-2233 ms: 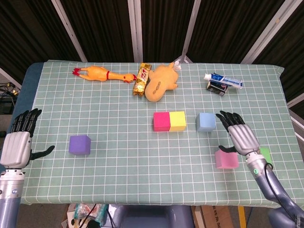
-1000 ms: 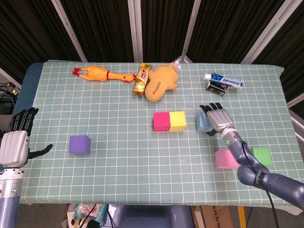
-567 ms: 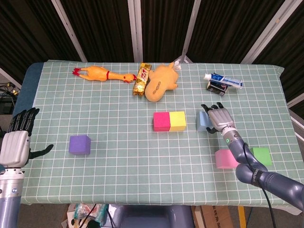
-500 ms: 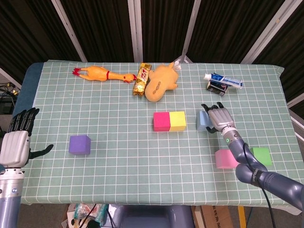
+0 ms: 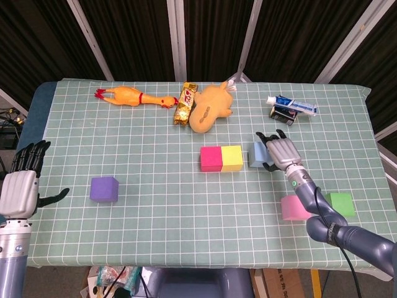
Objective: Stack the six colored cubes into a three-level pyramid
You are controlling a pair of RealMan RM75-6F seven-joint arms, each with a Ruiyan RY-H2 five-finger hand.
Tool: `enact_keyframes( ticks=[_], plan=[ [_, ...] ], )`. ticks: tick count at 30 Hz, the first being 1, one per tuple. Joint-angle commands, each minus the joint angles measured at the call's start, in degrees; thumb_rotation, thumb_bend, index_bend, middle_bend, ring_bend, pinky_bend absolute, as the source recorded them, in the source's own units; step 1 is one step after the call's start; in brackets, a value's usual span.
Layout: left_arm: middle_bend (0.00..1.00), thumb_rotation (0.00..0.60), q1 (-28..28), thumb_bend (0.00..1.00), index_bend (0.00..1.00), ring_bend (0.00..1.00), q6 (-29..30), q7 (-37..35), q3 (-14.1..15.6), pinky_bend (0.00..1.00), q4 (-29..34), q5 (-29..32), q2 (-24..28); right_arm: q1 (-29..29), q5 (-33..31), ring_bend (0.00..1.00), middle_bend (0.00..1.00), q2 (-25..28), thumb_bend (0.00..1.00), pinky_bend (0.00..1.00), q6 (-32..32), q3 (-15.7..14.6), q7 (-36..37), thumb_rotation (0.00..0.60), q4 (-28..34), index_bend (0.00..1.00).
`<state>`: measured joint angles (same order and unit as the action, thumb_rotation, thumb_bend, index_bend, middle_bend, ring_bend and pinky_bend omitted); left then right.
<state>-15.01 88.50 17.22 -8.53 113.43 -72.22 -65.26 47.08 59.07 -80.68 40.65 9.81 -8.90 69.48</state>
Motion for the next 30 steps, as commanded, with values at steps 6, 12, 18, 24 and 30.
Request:
enact_keyframes(
  ticks=[6, 12, 18, 24, 30],
  plan=[
    [0.04, 0.6, 0.18, 0.1, 0.0, 0.0, -0.44, 0.34, -0.3, 0.03, -0.1, 0.3, -0.18, 0.0, 7.04, 0.2, 0.36, -1.8, 0.4, 0.01, 1.7, -0.91, 3.31, 0.6, -3.08, 0.0],
    [0.04, 0.6, 0.3, 0.1, 0.0, 0.0, -0.66, 0.27, -0.82, 0.03, -0.18, 0.62, -0.26, 0.05, 11.87, 0.2, 0.36, -3.29, 0.39, 0.01, 3.78, -1.93, 4.8, 0.6, -5.46, 0.0],
    [0.04, 0.6, 0.52, 0.1, 0.0, 0.0, -0.96, -0.28, -1.11, 0.03, -0.36, 0.61, -0.06, 0.06, 13.48, 0.2, 0.36, -4.36, 0.39, 0.01, 4.25, -2.29, 5.43, 0.6, -6.86, 0.0],
    [0.04, 0.6, 0.57, 0.1, 0.0, 0.0, -1.53, -0.44, -1.22, 0.03, -0.38, 0.69, 0.02, 0.15, 12.99, 0.2, 0.36, -4.44, 0.39, 0.01, 3.68, -2.22, 3.95, 0.6, -6.41, 0.0],
    [0.04, 0.6, 0.74, 0.1, 0.0, 0.0, -1.8, -0.7, -1.29, 0.03, -0.41, 0.55, 0.13, 0.35, 11.8, 0.2, 0.36, -4.26, 0.39, 0.02, 3.29, -1.92, 1.17, 0.6, -5.28, 0.0]
  ],
)
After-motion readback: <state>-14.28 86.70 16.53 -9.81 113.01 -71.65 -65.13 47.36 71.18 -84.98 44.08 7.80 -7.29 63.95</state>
